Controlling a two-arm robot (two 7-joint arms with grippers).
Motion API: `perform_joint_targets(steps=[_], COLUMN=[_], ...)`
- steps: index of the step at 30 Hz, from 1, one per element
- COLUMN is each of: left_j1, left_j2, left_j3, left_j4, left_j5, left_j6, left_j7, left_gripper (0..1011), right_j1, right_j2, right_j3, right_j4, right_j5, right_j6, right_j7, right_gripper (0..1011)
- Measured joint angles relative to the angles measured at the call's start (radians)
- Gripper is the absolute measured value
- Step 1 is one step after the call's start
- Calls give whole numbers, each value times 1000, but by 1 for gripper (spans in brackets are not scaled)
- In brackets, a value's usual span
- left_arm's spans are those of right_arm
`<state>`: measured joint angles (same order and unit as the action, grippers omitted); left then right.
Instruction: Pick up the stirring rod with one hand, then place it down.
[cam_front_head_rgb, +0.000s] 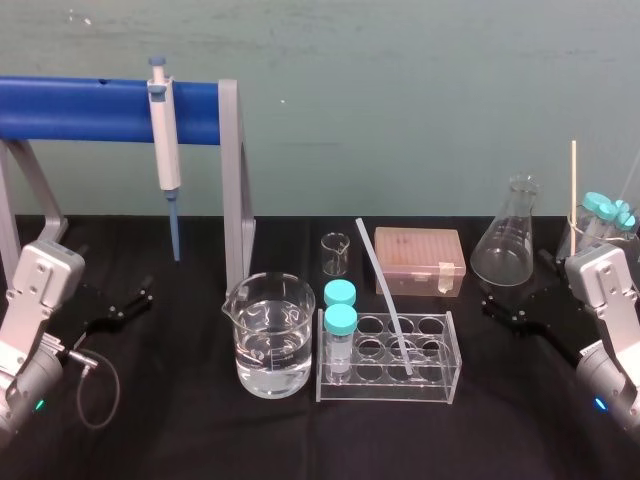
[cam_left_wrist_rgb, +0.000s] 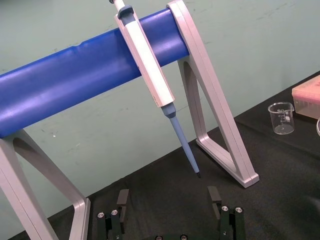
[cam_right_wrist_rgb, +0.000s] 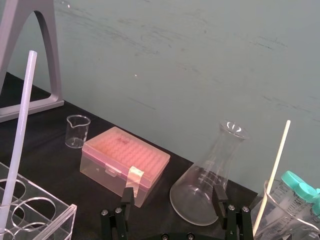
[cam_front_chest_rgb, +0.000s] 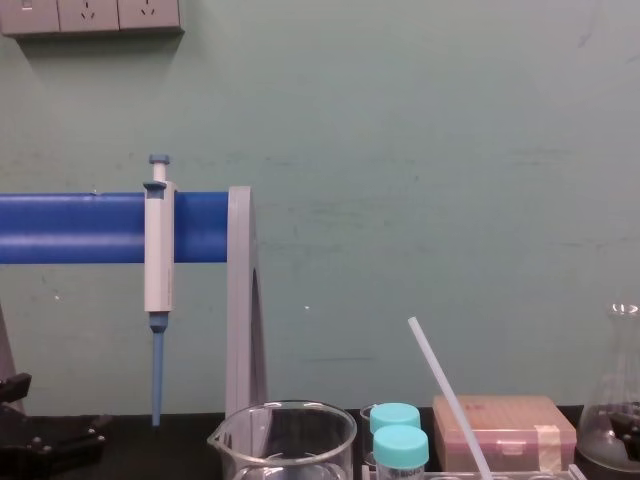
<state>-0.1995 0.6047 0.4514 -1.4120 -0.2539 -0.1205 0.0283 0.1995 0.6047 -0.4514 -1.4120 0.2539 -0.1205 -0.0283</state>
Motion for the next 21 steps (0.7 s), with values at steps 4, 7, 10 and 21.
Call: perform_joint_targets(steps=[4,7,10,21], left_j1=[0,0,0,0], left_j2=[0,0,0,0], left_j3=[0,0,0,0], left_j4=[0,0,0,0], left_j5=[0,0,0,0], left_j6=[0,0,0,0], left_j7=[0,0,0,0], left_gripper=[1000,1000,1000,1000], right_j1=[0,0,0,0], right_j2=[0,0,0,0], right_j3=[0,0,0,0], right_j4=[0,0,0,0], right_j5=[0,0,0,0], right_j6=[0,0,0,0], right_j7=[0,0,0,0], right_gripper=[1000,1000,1000,1000])
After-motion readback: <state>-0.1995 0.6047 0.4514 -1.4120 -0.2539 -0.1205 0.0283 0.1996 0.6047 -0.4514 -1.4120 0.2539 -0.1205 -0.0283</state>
